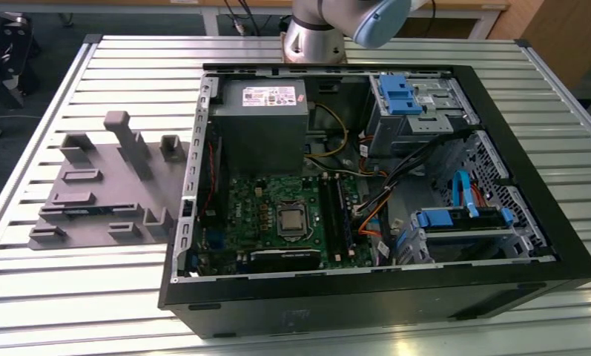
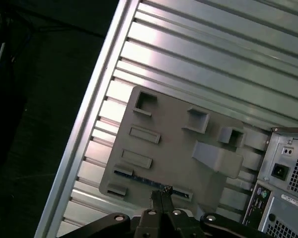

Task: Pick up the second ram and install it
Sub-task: 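Pick up the second ram and move it above second insertion slot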

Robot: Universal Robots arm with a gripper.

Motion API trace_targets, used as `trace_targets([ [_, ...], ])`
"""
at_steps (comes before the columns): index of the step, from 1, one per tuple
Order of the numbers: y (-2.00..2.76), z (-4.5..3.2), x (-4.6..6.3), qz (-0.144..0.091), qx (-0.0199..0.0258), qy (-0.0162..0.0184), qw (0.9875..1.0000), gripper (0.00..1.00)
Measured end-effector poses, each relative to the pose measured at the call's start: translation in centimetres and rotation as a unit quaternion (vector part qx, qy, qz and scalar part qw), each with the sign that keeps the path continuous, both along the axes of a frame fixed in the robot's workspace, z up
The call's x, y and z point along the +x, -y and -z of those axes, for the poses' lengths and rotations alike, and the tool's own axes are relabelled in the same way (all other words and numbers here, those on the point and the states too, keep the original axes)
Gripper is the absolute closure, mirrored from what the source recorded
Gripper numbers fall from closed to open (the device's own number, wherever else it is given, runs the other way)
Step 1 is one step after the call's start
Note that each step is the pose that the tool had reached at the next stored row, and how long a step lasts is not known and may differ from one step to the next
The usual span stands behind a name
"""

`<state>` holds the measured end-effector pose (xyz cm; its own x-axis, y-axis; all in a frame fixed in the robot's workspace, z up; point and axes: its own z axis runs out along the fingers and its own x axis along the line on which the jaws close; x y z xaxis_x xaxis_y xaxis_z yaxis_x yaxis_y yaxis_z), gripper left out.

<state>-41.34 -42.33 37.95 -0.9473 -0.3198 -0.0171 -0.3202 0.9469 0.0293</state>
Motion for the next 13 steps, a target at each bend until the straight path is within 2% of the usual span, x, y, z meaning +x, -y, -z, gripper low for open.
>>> trace_targets([
  [7,0.0,0.07,-0.04,-0.045,-0.0003,-0.0001,0.999,0.87],
  [13,-0.01,0.14,-0.08,-0.08,-0.0003,0.0,0.9968,0.87],
])
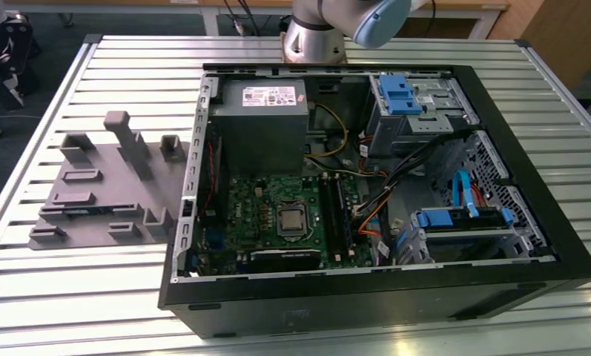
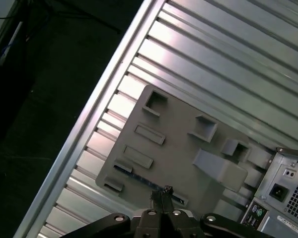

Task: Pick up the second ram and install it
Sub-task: 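Pick up the second ram and move it above second insertion slot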

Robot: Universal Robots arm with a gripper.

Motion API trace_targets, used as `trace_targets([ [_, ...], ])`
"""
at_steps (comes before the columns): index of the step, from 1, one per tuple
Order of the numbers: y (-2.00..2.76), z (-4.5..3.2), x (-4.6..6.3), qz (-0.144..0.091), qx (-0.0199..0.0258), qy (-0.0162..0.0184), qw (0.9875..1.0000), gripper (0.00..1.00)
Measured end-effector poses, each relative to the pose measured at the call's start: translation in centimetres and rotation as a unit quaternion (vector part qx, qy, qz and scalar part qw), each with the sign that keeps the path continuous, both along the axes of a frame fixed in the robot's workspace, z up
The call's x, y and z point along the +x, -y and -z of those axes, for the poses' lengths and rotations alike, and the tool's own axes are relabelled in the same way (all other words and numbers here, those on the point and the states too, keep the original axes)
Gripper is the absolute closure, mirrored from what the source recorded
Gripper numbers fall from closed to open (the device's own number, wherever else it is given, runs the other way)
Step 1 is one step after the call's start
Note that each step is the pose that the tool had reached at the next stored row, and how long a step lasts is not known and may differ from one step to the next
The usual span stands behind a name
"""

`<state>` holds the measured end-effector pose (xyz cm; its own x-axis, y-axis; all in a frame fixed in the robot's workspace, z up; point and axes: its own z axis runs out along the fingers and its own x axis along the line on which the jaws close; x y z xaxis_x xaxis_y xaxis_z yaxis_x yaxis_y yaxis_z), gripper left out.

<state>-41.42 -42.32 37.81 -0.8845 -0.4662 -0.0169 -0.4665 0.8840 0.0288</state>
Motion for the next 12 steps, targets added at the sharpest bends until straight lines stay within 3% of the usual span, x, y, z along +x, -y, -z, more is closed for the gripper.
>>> trace_targets([
  [7,0.0,0.05,0.0,-0.039,0.0,0.0,0.9992,0.87],
  [12,0.0,0.11,0.0,-0.076,0.0,0.0,0.9971,0.87],
])
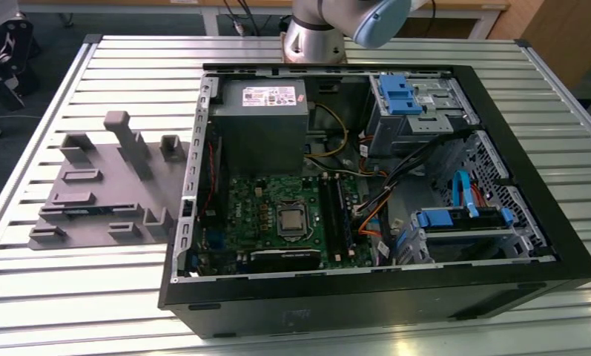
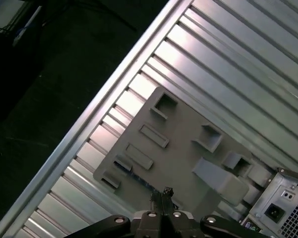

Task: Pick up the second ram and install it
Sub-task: 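Pick up the second ram and move it above second insertion slot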

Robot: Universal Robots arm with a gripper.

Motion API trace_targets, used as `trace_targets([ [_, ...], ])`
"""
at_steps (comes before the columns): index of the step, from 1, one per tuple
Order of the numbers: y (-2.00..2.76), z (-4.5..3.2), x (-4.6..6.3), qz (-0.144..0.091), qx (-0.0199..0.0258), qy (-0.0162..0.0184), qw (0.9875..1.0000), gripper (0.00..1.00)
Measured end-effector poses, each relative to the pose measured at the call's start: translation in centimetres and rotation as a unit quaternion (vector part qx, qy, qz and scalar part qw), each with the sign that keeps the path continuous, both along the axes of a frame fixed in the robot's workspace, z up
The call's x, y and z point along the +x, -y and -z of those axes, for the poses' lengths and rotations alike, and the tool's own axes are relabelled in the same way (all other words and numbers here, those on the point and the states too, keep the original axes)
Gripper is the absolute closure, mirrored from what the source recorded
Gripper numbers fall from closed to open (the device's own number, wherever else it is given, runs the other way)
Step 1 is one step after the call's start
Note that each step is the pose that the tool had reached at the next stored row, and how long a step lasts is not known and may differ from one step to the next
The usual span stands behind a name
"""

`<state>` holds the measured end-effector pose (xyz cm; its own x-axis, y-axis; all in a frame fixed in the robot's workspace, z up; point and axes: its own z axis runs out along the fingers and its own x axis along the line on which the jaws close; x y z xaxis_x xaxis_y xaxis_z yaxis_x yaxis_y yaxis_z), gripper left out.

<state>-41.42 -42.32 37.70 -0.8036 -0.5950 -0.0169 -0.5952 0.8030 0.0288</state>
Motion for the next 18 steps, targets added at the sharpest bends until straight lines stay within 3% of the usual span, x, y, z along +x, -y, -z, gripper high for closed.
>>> trace_targets([
  [4,0.0,0.05,0.0,-0.033,0.0,0.0,0.9995,0.87],
  [9,0.0,0.13,0.0,-0.071,0.0,0.0,0.9975,0.87],
  [14,0.0,0.22,0.0,-0.108,0.0,0.0,0.9942,0.87],
  [18,0.0,0.3,0.0,-0.14,0.0,0.0,0.9901,0.87],
])
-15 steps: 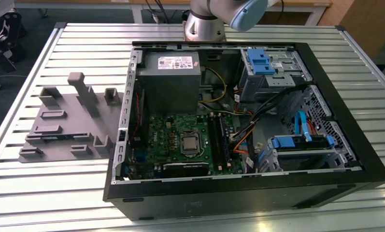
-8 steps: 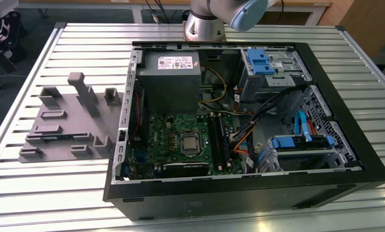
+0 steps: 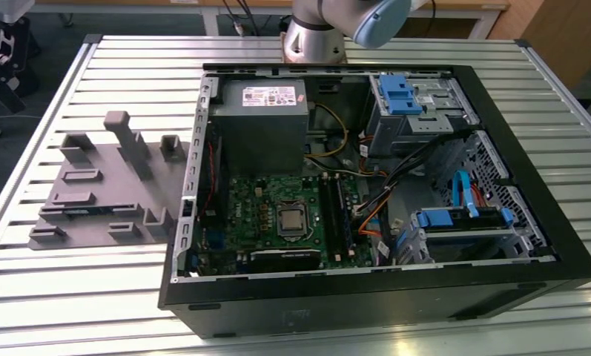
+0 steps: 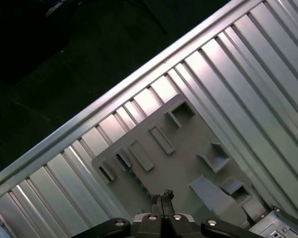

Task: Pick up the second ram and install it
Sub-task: 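Pick up the second ram and move it above second insertion slot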

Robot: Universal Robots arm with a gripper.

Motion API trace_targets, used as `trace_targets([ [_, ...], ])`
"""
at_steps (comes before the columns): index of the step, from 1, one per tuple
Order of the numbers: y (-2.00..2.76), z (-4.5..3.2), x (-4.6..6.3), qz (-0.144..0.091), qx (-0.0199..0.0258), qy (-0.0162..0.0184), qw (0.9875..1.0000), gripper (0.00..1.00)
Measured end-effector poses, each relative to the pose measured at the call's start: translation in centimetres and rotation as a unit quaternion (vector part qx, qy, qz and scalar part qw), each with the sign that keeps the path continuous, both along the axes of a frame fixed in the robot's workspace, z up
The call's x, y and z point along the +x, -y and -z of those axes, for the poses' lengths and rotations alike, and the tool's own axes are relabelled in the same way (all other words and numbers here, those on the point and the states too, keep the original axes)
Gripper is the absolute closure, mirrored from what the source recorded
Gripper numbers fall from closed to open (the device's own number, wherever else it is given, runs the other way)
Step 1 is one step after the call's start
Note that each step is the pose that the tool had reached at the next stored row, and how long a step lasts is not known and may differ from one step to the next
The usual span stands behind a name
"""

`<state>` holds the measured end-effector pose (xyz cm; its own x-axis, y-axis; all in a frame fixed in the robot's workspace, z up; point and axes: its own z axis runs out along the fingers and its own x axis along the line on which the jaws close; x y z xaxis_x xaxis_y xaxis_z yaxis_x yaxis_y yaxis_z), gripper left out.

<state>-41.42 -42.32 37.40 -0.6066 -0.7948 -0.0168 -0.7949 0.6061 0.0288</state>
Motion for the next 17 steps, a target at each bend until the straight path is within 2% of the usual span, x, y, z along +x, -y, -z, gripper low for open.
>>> trace_targets([
  [3,0.0,0.05,0.0,-0.025,0.0,0.0,0.9997,0.87],
  [7,0.0,0.14,0.0,-0.058,0.0,0.0,0.9983,0.87],
  [13,0.0,0.23,0.0,-0.104,0.0,0.0,0.9946,0.87],
  [17,0.0,0.27,0.0,-0.125,0.0,0.0,0.9921,0.87],
])
